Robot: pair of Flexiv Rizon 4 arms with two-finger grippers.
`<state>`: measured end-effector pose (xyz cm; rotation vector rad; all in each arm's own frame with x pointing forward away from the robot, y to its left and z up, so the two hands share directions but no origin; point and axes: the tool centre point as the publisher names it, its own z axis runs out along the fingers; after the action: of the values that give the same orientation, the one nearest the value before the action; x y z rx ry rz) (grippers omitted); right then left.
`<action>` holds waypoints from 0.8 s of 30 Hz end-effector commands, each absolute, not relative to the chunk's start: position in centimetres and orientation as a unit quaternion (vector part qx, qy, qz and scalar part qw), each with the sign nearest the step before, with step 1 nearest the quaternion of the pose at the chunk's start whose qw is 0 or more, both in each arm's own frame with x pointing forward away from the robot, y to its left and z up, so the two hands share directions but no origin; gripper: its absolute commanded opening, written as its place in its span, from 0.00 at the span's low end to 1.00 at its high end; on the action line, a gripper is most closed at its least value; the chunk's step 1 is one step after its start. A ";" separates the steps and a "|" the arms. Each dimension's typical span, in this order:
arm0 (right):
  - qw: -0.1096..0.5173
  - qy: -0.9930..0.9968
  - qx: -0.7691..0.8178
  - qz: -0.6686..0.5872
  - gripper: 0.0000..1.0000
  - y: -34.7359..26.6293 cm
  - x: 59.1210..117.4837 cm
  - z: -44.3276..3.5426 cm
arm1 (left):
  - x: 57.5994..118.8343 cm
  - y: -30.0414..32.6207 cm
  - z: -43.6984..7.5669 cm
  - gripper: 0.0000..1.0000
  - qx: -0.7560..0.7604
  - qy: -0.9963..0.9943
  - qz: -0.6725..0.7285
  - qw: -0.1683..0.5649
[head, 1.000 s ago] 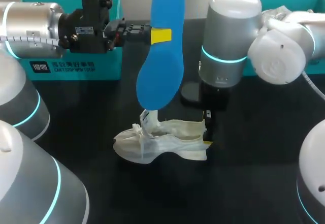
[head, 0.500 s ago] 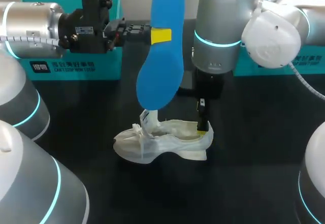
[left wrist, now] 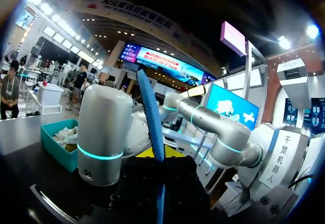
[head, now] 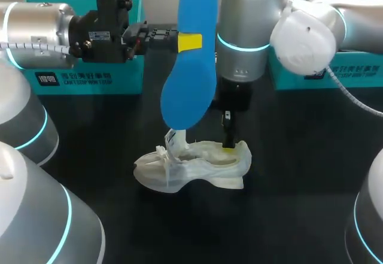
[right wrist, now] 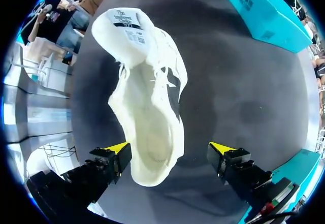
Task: Take the shoe out of the shoebox, open the shoe tongue, remove and reinsert the insole, then place the shoe into the shoebox
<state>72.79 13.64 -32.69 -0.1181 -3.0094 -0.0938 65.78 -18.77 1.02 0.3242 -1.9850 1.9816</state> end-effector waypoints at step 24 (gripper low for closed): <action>0.063 -0.998 -0.023 0.019 0.49 16.1 75.4 -39.6 | 65.8 -18.8 1.0 0.00 0.113 -0.695 0.693 0.159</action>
<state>75.30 15.63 -39.25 -0.0686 -3.0164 0.0445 65.78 -18.77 1.02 0.3242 -1.9850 1.9816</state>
